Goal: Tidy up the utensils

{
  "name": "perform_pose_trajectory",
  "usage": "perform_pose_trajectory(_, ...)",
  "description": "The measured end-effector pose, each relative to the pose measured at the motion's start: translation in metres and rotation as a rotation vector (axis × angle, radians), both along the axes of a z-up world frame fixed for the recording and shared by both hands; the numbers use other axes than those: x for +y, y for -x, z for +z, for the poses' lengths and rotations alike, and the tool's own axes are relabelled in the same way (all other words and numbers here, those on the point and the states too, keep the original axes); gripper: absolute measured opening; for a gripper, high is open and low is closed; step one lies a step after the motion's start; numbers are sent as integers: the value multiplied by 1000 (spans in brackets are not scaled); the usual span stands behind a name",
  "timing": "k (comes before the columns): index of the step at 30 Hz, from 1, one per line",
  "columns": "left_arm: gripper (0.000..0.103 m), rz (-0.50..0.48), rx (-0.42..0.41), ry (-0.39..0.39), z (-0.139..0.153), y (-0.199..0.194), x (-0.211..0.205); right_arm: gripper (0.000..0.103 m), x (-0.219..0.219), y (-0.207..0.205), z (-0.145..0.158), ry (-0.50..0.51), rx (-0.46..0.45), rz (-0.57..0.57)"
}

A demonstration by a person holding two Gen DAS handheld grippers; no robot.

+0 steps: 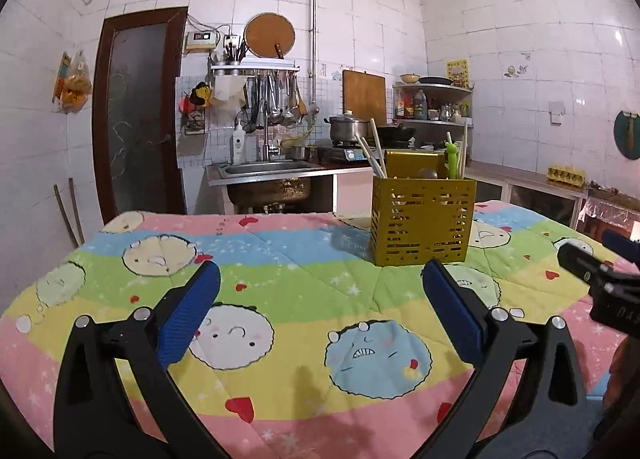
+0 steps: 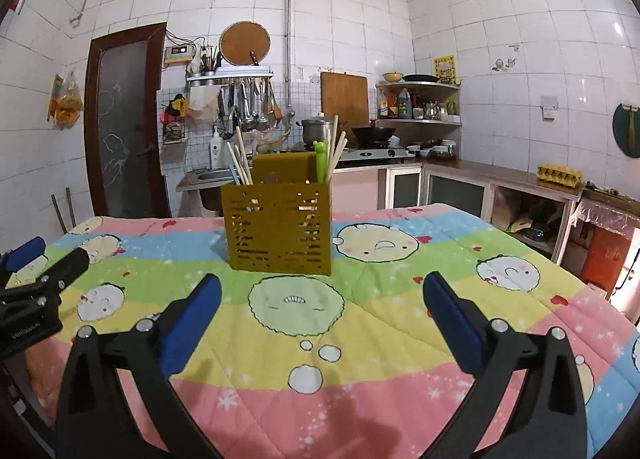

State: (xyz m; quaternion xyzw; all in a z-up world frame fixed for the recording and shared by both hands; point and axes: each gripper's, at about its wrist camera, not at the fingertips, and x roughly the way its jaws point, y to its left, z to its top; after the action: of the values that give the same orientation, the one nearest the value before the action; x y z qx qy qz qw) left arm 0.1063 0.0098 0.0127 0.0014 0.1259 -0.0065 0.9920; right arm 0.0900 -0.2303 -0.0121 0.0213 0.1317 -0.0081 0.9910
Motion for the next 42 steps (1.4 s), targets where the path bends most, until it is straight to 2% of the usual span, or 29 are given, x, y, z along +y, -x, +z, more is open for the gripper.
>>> perform_pose_trajectory(4,98,-3,-3,7,-1,0,1,98,4,0,-2,13,-3,5)
perform_pose_trajectory(12,98,-28,-60,-29,-4,13,-6,99,1,3,-3,9,-12,-24)
perform_pose_trajectory(18,98,-36,-56,-23,-4,13,-8,98,4,5,-4,23,-16,-26)
perform_pose_trajectory(28,98,-40,-21,13,-7,7,-2,99,-2,4,-6,-9,-10,-31)
perform_pose_trajectory(42,98,-54,-31,-2,-8,12,-8,99,-2,6,-7,-11,-15,-38)
